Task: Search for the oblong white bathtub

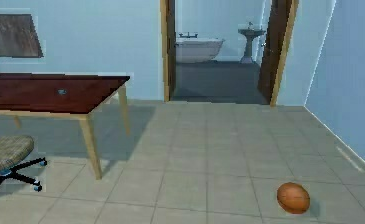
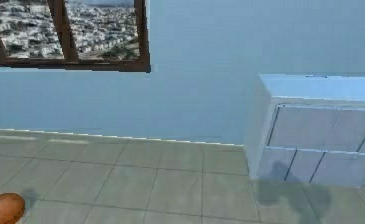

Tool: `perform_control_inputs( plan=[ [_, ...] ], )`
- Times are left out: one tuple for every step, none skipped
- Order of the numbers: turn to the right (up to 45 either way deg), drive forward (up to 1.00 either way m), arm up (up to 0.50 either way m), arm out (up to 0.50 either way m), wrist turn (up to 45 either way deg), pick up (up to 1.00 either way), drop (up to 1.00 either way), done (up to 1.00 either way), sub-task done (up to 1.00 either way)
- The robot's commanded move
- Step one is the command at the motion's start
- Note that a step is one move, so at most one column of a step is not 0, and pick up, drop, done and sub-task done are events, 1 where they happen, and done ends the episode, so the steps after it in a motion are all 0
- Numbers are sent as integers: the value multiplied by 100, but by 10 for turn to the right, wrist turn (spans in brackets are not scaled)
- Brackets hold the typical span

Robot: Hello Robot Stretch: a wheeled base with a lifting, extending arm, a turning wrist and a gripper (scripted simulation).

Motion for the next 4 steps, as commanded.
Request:
perform_control_inputs(
  plan=[
    [0, 100, 0, 0, 0, 0, 0, 0, 0],
    [-150, 0, 0, 0, 0, 0, 0, 0, 0],
    [0, 20, 0, 0, 0, 0, 0, 0, 0],
    [210, 0, 0, 0, 0, 0, 0, 0, 0]
  ],
)
